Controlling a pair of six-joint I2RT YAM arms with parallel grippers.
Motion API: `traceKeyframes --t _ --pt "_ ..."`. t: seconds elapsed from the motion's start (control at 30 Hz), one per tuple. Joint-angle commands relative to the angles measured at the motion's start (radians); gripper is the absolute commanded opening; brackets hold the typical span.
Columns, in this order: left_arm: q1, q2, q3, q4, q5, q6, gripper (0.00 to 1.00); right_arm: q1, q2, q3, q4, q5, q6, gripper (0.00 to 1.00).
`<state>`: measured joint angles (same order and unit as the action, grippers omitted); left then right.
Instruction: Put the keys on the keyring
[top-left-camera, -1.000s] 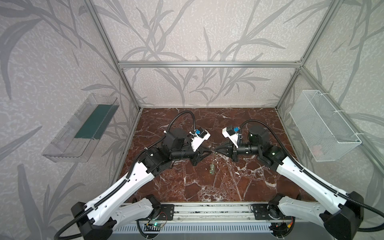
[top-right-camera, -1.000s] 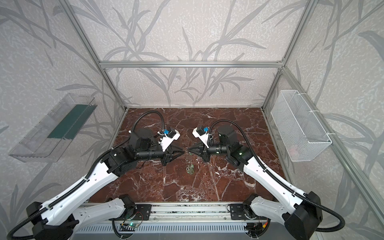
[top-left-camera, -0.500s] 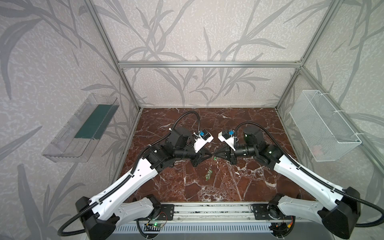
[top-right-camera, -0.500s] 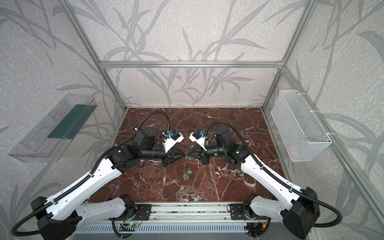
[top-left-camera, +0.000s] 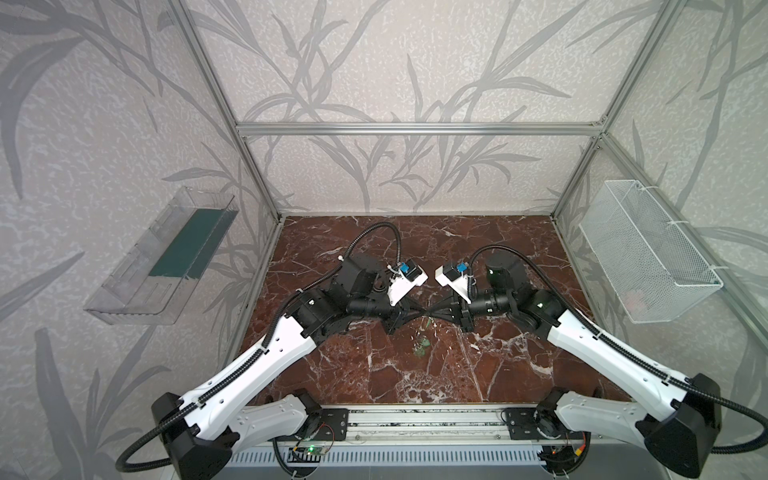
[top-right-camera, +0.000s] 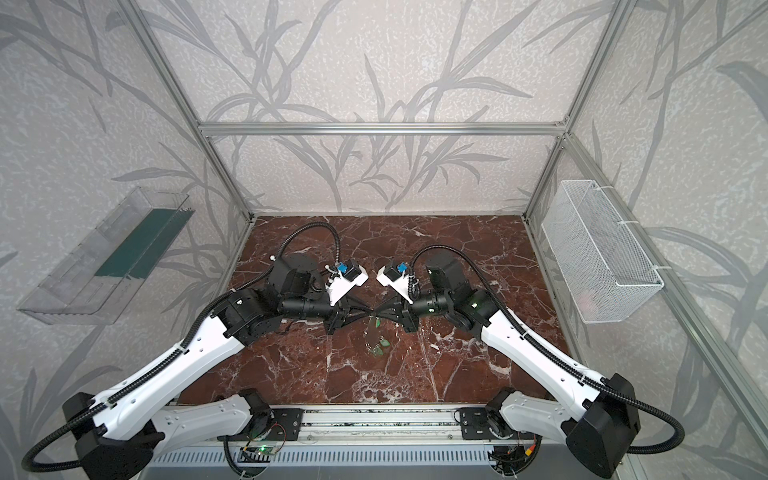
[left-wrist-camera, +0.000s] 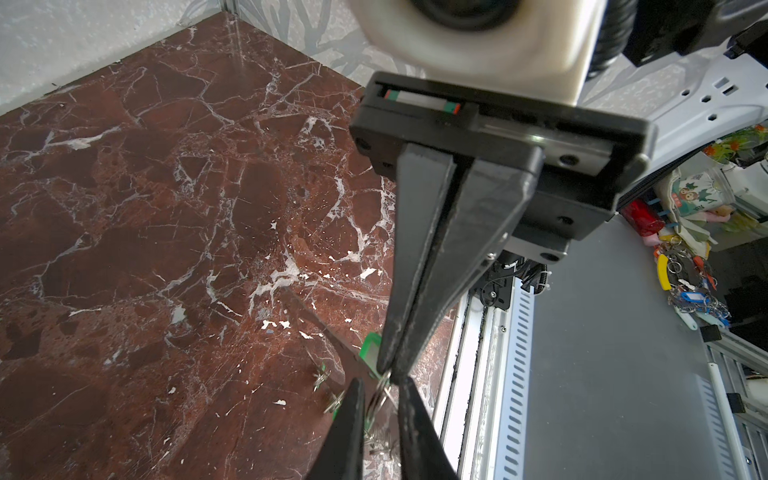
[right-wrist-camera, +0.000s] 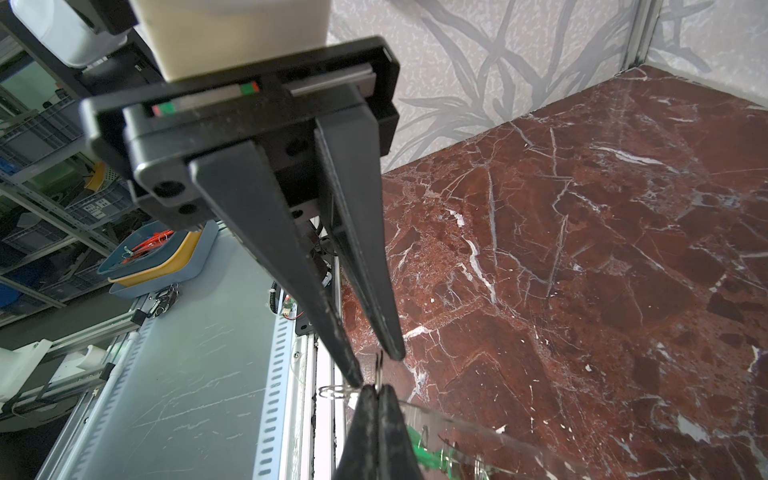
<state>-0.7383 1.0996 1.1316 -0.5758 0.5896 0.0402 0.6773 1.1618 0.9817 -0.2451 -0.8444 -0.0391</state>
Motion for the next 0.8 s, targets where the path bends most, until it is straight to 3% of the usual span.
traceKeyframes --t 0.0,0.4,0.77 --pt "0.002 0.012 0.027 -0.007 0.045 0.035 0.15 0.007 -0.012 0.038 0.023 -0.036 -0.006 0.00" --pt "0.003 0.031 0.032 -0.038 0.094 0.048 0.15 0.008 -0.026 0.029 0.041 -0.047 0.002 0.00" --pt "0.002 0.009 0.023 -0.059 0.042 0.061 0.14 0.005 -0.033 0.023 0.049 -0.042 0.003 0.00"
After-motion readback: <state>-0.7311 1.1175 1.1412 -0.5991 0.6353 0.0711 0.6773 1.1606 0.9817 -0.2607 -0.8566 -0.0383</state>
